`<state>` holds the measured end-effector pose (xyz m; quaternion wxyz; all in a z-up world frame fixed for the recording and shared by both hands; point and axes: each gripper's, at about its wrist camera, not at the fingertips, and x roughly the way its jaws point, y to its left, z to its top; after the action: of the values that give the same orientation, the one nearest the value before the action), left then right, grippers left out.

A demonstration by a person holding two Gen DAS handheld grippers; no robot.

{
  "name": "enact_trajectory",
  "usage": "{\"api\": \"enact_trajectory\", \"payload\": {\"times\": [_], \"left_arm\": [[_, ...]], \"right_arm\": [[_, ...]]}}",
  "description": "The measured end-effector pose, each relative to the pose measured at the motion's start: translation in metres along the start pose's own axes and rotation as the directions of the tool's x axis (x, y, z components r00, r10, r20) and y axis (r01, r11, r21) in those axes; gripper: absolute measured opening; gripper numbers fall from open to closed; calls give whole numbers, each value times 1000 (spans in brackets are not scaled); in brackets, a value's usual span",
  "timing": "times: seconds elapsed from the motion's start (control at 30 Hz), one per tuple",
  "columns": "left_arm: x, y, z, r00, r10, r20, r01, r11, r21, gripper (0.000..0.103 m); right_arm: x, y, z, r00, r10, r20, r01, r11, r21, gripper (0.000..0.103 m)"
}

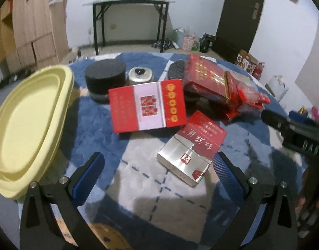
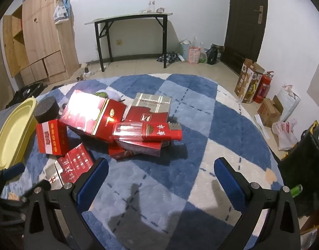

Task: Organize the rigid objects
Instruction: 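Move both grippers toward the pile of red cigarette packs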

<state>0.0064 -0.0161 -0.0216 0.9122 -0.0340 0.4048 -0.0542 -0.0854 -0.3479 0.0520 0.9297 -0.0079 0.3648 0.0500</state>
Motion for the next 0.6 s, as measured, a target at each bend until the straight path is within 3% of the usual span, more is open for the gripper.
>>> {"api": "enact_trajectory", "payload": {"times": [0.1, 0.17, 0.33, 0.6], "left_arm": [[7, -10, -3, 994, -103, -22, 103, 994, 25, 103], [12, -14, -5, 991, -132, -24, 133, 990, 47, 103], [25, -22, -6, 994, -112, -11, 113, 986, 125, 103], [38, -24, 2, 993, -116, -9, 116, 987, 109, 103]], "right_arm": [[7, -6, 1, 1000, -1, -4, 1, 1000, 28, 103], [12, -10, 1, 1000, 14, 6, -14, 998, 57, 103], [21, -17, 3, 998, 43, 48, -48, 994, 98, 103], [34, -10, 6, 997, 19, 68, -22, 998, 51, 103]]}}
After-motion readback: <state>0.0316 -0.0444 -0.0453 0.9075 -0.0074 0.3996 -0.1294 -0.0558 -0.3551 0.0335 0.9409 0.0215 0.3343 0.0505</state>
